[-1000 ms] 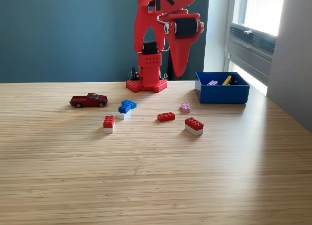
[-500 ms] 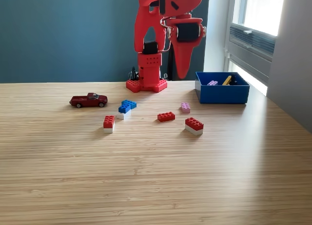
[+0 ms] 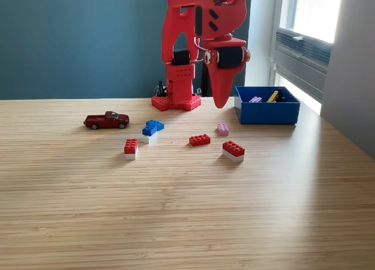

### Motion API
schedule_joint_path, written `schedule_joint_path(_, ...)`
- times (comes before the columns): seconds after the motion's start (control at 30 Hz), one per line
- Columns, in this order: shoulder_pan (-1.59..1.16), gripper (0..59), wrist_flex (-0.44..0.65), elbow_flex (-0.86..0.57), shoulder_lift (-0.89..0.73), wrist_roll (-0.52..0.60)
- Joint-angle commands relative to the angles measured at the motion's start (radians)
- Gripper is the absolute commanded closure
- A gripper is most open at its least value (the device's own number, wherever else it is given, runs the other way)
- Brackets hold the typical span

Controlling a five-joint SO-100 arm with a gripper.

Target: Grasp a lego block and put it in the bin.

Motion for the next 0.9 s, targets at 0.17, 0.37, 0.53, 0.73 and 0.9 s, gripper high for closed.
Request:
schedule_joint_path(0.17,-0.014,58.5,-0.198,0.19,0.241,-0.163)
schedule_joint_path(0.37,-0.123,57.5,-0.225,0.322,0.333,-0.391)
schedule_joint_path(0.53,-0.239,57.5,-0.225,0.489,0.36,-0.569)
schedule_joint_path(0.73,-0.307,51.9,-0.225,0.63,0.362,-0.704)
schedule_joint_path(0.9,-0.311,39.1,-0.224,0.649,0.362,-0.778)
